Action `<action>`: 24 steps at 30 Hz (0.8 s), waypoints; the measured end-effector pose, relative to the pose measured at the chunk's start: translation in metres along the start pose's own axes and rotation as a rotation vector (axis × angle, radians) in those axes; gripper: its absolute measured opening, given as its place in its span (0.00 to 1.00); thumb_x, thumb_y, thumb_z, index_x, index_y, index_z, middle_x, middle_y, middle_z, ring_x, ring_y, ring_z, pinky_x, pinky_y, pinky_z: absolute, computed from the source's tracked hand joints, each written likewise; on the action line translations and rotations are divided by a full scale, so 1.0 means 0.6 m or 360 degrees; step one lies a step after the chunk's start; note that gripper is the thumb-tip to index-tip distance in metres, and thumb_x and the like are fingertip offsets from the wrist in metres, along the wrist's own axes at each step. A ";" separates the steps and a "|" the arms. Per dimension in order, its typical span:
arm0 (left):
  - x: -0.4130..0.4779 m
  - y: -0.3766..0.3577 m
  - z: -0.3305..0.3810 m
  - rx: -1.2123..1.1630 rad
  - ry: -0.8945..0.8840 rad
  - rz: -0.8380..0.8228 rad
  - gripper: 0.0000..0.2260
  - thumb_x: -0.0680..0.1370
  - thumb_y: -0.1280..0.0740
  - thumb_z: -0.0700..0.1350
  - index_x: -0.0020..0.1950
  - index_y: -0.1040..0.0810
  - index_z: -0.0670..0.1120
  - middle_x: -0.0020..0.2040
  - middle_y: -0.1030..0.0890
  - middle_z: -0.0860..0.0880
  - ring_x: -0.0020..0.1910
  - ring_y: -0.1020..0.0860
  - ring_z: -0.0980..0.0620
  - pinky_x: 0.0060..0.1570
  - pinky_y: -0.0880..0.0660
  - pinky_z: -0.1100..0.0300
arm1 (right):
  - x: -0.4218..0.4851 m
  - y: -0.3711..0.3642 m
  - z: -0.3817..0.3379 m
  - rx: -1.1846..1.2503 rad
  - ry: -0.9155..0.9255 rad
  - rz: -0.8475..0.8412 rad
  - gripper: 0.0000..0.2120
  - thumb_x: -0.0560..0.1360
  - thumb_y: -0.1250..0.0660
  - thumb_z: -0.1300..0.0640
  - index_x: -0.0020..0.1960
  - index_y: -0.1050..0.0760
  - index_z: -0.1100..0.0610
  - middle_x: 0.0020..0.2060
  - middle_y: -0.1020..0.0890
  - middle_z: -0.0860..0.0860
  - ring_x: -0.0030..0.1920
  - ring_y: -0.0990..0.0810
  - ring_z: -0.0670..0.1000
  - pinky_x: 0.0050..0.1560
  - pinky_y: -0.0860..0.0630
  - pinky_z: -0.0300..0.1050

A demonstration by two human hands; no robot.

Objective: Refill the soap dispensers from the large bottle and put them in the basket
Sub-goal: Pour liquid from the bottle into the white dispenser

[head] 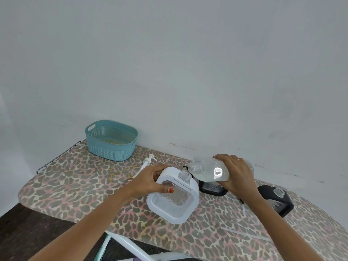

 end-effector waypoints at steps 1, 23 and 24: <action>0.000 0.000 0.000 0.0001 0.0001 0.0001 0.21 0.67 0.26 0.35 0.54 0.24 0.52 0.49 0.19 0.51 0.46 0.20 0.61 0.46 0.25 0.69 | 0.000 0.000 0.000 -0.0021 0.0008 0.0002 0.21 0.58 0.25 0.54 0.47 0.21 0.63 0.43 0.16 0.54 0.36 0.18 0.55 0.36 0.24 0.47; 0.000 -0.004 -0.005 -0.0041 0.0007 -0.0035 0.19 0.66 0.25 0.37 0.52 0.23 0.53 0.44 0.17 0.57 0.45 0.21 0.62 0.45 0.25 0.70 | -0.002 -0.013 0.014 -0.0137 0.0094 -0.0008 0.31 0.51 0.18 0.59 0.51 0.25 0.58 0.44 0.16 0.54 0.38 0.17 0.56 0.39 0.24 0.47; 0.000 -0.005 -0.004 -0.0055 0.0000 -0.0040 0.19 0.64 0.23 0.42 0.52 0.23 0.53 0.44 0.17 0.58 0.45 0.21 0.62 0.45 0.25 0.70 | -0.003 -0.013 0.015 -0.0133 0.0091 -0.0007 0.31 0.51 0.18 0.58 0.51 0.26 0.58 0.44 0.16 0.54 0.38 0.17 0.56 0.39 0.24 0.47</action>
Point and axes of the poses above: each hand's wrist, its own x-axis towards the middle knuckle, its own y-axis out of the back of the hand, z = x × y, the point moved 1 cm from there along x, towards the middle knuckle
